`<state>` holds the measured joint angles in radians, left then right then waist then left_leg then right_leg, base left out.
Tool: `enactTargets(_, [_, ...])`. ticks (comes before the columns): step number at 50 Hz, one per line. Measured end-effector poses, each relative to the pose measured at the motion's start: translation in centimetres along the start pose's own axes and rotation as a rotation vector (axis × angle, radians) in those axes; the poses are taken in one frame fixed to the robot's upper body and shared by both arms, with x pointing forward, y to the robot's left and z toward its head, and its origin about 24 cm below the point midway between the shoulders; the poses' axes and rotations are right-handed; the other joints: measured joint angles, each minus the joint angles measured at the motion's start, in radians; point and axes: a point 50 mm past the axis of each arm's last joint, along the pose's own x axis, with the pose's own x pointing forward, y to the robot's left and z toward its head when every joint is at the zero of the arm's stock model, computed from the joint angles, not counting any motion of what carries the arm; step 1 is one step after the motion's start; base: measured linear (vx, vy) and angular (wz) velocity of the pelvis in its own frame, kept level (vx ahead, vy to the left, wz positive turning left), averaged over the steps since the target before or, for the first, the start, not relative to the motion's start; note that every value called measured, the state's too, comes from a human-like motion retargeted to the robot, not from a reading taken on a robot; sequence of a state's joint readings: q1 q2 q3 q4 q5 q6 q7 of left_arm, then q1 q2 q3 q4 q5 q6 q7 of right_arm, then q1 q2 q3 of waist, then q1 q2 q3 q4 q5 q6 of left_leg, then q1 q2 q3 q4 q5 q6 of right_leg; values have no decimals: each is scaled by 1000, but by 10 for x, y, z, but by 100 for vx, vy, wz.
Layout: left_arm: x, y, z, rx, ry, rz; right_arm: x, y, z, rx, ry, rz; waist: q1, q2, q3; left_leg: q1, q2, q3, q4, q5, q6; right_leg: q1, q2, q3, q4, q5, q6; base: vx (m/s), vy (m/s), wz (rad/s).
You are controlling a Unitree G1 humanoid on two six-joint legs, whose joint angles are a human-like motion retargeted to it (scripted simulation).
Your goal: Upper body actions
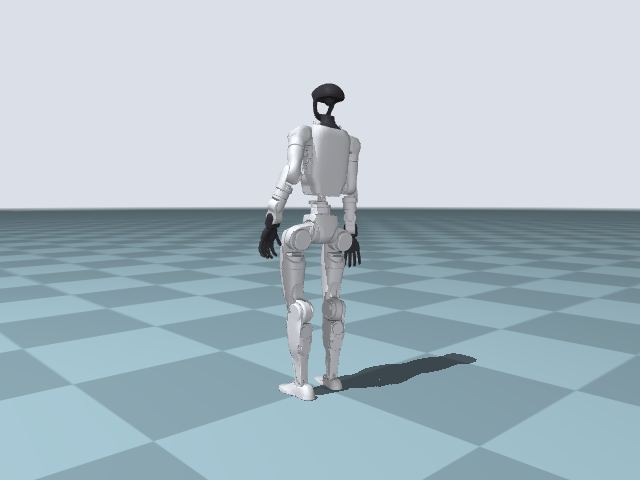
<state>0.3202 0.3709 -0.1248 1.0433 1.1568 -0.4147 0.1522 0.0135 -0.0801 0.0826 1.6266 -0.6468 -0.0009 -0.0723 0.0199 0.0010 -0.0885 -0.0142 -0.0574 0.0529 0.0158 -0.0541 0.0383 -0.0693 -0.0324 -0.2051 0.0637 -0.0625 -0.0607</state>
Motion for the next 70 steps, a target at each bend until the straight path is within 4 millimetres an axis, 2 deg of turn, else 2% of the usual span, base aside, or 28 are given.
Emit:
enactTargets(5, [0, -8, -10, 92, 150, 102, 0, 1, 2, 12, -5, 2, 5, -5, 4, 0, -1, 1, 1, 0, 1, 0, -2, 1, 2, -1, 0, 0, 0, 0])
enactTargets(7, [0, -8, -10, 76, 206, 162, 0, 2, 3, 18, -8, 3, 8, -8, 7, 0, -2, 0, 1, 0, 1, 1, -4, 1, 3, -1, 2, 0, 0, 0])
enactTargets(10, [4, 1, -6, -25, 267, 289, 0, 3, 3, 22, -9, 5, 13, -13, 9, 0, -1, -3, 1, 2, 2, 2, -8, -3, 3, -1, 6, 0, 0, 0])
enactTargets(12, [9, 14, 2, -132, 259, 395, 0, 4, 4, 21, -10, 4, 14, -17, 11, -2, -2, -8, 1, 4, 2, 4, -10, -10, 4, -2, 7, -2, -1, 9])
enactTargets(15, [18, 45, 19, -284, 178, 557, 0, 2, 5, 16, -13, 1, 13, -20, 15, -5, -4, -19, 3, 8, 3, 7, -14, -24, 5, -5, 8, -5, 0, 25])
enactTargets(19, [22, 96, 43, -395, 36, 799, 0, 3, 5, 2, -10, 3, 7, -23, 12, -7, -7, -38, 3, 13, 3, 16, -16, -49, 1, -6, 6, -4, 0, 30])
enactTargets(22, [17, 135, 57, -442, -72, 975, 0, 3, 6, -16, -15, -1, 3, -25, 12, -8, -10, -49, 4, 17, 3, 19, -17, -62, 1, -7, 4, -2, 0, 16])
enactTargets(25, [3, 177, 79, -481, -270, 1148, 0, 2, 7, -33, -19, -6, 4, -26, 13, -6, -11, -51, 5, 18, 3, 21, -17, -63, 1, -6, 3, 0, 0, 0])
enactTargets(29, [-24, 222, 105, -568, -539, 1331, 0, 2, 8, -32, -22, -5, 6, -26, 14, -5, -10, -49, 5, 18, 4, 20, -15, -58, 4, -6, 2, 0, 0, 0])
enactTargets(33, [-59, 258, 129, -653, -822, 1444, 0, 3, 8, -12, -20, -1, 7, -26, 13, -3, -9, -43, 5, 17, 4, 18, -13, -49, 6, -5, 1, 0, 0, 0])
enactTargets(37, [-102, 286, 152, -738, -1107, 1534, 0, 4, 5, 9, -15, 2, 17, -23, 11, 0, -7, -31, 5, 16, 4, 14, -10, -34, 8, -3, 1, 0, 1, -19])
enactTargets(41, [-150, 306, 174, -763, -1401, 1596, 0, 5, 3, 22, -8, 4, 27, -20, 8, 2, -6, -25, 5, 15, 4, 13, -9, -25, 9, -1, 1, 0, 0, 0])
enactTargets(48, [-227, 322, 210, -764, -1854, 1699, 0, 5, -1, 31, 3, 2, 42, -17, 3, 2, -7, -27, 6, 16, 5, 14, -11, -28, 9, -1, 2, 0, 0, 0])
enactTargets(54, [-280, 326, 227, -781, -2174, 1721, 0, 6, -4, 29, 11, 5, 48, -17, -2, 1, -9, -34, 6, 19, 6, 17, -13, -37, 7, 0, 2, 0, 0, 0])
enactTargets(60, [-320, 324, 235, -722, -2406, 1708, 0, 7, -6, 27, 19, 9, 52, -15, -7, 1, -9, -35, 6, 19, 7, 18, -13, -37, 6, 2, 3, 0, 0, 0])
enactTargets(65, [-344, 318, 240, -693, -2542, 1710, 0, 7, -8, 37, 25, 11, 54, -14, -8, 3, -8, -32, 7, 18, 7, 18, -13, -33, 6, 3, 3, 0, 0, 0])
enactTargets(66, [-347, 317, 241, 679, 2543, -1692, 0, 7, -8, 38, 25, 12, 54, -15, -9, 3, -8, -32, 7, 18, 7, 18, -13, -33, 6, 3, 3, 0, 0, 0])
enactTargets(70, [-355, 313, 247, 634, 2565, -1629, 0, 7, -8, 38, 26, 14, 51, -15, -10, 4, -8, -32, 8, 18, 8, 18, -12, -32, 6, 3, 3, 0, 0, 0])
